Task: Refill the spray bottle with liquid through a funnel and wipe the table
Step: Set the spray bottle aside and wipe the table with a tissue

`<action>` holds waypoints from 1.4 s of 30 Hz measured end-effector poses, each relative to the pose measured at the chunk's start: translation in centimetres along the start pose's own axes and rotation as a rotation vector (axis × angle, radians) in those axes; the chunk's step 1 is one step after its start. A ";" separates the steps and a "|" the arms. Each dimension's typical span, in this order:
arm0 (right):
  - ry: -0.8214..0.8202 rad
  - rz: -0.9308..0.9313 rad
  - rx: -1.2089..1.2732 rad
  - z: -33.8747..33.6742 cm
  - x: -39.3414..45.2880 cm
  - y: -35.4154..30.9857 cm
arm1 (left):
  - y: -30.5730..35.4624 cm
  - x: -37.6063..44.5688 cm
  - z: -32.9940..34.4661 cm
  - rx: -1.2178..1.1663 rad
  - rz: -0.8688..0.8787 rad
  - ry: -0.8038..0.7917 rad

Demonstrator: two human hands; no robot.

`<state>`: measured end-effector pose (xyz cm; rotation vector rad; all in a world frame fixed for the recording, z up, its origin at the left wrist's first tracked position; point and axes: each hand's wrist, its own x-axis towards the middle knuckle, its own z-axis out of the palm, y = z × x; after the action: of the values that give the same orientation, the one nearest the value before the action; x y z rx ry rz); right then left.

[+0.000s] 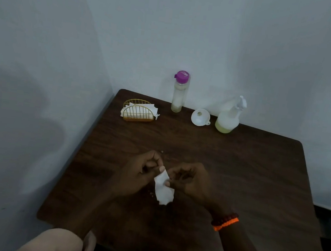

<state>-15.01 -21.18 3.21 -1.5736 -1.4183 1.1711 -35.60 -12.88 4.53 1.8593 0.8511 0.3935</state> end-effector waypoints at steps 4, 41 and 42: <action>0.003 -0.029 0.055 -0.3 -0.4 0.0 | 0.4 -0.1 0.4 0.020 0.061 0.035; -0.135 0.299 0.189 -2.8 -1.8 5.2 | -4.1 -0.3 2.4 0.088 -0.098 0.067; -0.117 0.287 0.161 -2.8 -1.5 5.4 | -4.3 -0.1 2.6 0.083 -0.100 0.075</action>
<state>-10.48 -23.33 -0.59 -1.6533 -1.1611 1.5286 -35.73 -13.61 -0.43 1.8787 1.0212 0.3725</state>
